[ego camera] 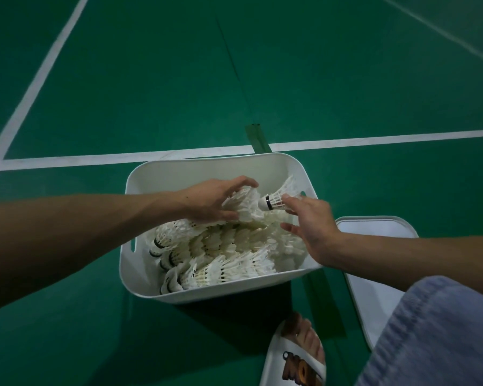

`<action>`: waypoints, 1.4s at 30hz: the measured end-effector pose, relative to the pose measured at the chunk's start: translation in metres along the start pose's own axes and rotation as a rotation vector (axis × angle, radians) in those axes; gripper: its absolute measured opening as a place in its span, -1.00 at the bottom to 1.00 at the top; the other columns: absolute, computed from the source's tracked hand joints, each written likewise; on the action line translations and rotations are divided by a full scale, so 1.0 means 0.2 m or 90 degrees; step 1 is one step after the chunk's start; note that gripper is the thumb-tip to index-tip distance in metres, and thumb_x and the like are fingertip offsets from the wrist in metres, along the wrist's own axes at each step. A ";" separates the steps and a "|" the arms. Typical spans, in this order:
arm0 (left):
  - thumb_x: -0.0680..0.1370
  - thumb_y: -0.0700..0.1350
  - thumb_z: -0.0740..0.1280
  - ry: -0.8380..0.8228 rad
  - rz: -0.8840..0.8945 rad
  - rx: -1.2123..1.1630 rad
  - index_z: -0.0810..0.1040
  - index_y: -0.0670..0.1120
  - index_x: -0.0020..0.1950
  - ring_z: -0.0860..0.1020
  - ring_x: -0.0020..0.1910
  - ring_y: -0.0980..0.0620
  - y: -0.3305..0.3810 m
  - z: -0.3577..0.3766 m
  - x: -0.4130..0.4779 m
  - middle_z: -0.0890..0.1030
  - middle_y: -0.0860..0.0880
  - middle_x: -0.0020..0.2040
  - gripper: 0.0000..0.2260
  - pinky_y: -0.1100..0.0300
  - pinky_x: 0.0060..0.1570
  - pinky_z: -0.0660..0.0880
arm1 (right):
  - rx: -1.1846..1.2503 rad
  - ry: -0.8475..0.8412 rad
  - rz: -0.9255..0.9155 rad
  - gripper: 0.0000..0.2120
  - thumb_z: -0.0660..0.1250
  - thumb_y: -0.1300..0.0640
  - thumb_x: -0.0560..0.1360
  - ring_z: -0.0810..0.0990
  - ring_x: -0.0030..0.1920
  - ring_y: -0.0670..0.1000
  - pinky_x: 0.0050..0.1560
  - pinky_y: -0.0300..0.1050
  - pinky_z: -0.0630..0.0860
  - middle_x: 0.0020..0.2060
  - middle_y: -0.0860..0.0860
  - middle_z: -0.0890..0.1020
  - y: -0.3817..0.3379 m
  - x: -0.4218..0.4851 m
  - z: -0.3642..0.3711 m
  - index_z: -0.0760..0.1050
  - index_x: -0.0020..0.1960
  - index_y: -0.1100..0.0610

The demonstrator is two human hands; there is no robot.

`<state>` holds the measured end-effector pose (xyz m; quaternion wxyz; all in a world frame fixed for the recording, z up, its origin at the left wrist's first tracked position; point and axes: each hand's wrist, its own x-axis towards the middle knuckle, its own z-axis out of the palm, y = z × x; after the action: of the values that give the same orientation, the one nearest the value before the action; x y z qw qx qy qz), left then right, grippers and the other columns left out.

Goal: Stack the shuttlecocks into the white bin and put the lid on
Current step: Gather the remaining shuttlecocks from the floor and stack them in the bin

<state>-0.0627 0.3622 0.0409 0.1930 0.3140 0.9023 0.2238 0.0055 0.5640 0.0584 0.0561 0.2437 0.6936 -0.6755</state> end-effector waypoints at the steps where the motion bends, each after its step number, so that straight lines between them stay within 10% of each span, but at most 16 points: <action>1: 0.52 -0.04 0.39 -0.003 0.005 -0.001 0.14 0.18 0.45 0.43 0.30 -0.05 0.00 0.00 -0.01 0.46 -0.11 0.35 -0.39 0.06 0.24 0.37 | -0.003 -0.002 0.004 -0.77 0.36 0.15 0.53 0.52 0.07 0.03 -0.22 -0.13 0.57 0.08 0.05 0.57 0.00 0.00 0.00 0.55 0.13 0.27; 8: 0.51 -0.03 0.39 -0.030 0.035 0.027 0.14 0.16 0.47 0.46 0.26 -0.10 0.02 0.02 -0.02 0.47 -0.11 0.35 -0.38 0.03 0.22 0.42 | -0.121 -0.060 0.040 -0.55 0.32 0.08 0.56 0.50 0.08 -0.01 0.19 0.09 0.53 0.20 -0.12 0.41 0.04 0.00 0.05 0.37 0.40 0.20; 14: 0.50 0.13 0.36 -0.007 0.089 0.086 0.03 0.18 0.53 0.19 0.45 0.02 0.07 -0.06 -0.07 0.19 0.05 0.53 -0.29 0.04 0.43 0.11 | -0.205 -0.089 0.093 -0.65 0.18 -0.06 0.60 0.51 0.14 0.12 0.29 0.14 0.42 0.24 0.08 0.53 0.02 0.04 0.04 0.51 0.21 0.15; 21: 0.39 0.10 0.49 -0.236 -0.047 0.150 -0.20 0.44 0.43 0.16 0.42 -0.05 -0.08 -0.13 -0.29 0.11 0.03 0.52 -0.05 -0.12 0.39 0.21 | -0.277 -0.046 0.072 -0.75 0.14 0.13 0.58 0.47 -0.16 0.10 -0.03 0.02 0.44 -0.20 0.13 0.54 0.01 0.06 0.01 0.45 -0.24 0.16; 26: 0.46 -0.26 0.41 -0.175 0.009 0.153 -0.32 0.56 0.27 0.39 0.25 0.00 -0.10 -0.08 -0.31 0.25 -0.03 0.45 0.03 0.01 0.15 0.49 | -0.322 -0.020 0.023 -0.65 0.16 0.33 0.52 0.26 -0.33 0.01 -0.25 -0.08 0.24 -0.42 0.05 0.29 -0.01 0.04 0.02 0.29 -0.42 0.13; 31: 0.48 -0.28 0.38 -0.201 0.024 0.151 -0.22 0.48 0.34 0.41 0.26 -0.01 -0.10 -0.09 -0.29 0.25 -0.03 0.47 -0.06 -0.01 0.15 0.50 | -0.292 -0.056 0.043 -0.78 0.21 0.31 0.56 0.46 -0.15 0.12 -0.08 0.02 0.61 -0.21 0.17 0.47 -0.03 0.04 0.03 0.54 -0.20 0.35; 37: 0.46 -0.24 0.44 -0.238 0.020 0.168 -0.10 0.36 0.49 0.35 0.32 0.00 -0.11 -0.06 -0.22 0.21 0.00 0.50 -0.07 0.10 0.16 0.41 | -0.253 -0.087 0.126 -0.74 0.27 0.29 0.54 0.56 0.01 0.12 0.10 0.07 0.59 0.04 0.18 0.53 -0.01 0.08 -0.01 0.48 0.21 0.32; 42: 0.44 -0.23 0.46 -0.246 0.017 0.134 -0.11 0.36 0.49 0.38 0.25 0.00 -0.11 -0.07 -0.21 0.20 -0.01 0.51 -0.05 0.12 0.09 0.40 | -0.299 -0.079 0.122 -0.86 0.23 0.26 0.57 0.58 -0.05 0.16 0.12 0.16 0.57 -0.04 0.29 0.58 -0.03 0.08 -0.01 0.48 -0.12 0.31</action>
<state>-0.0497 0.3148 0.0491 0.3255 0.3816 0.8626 0.0664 -0.0113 0.5712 0.0581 0.2176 0.2469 0.8004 -0.5010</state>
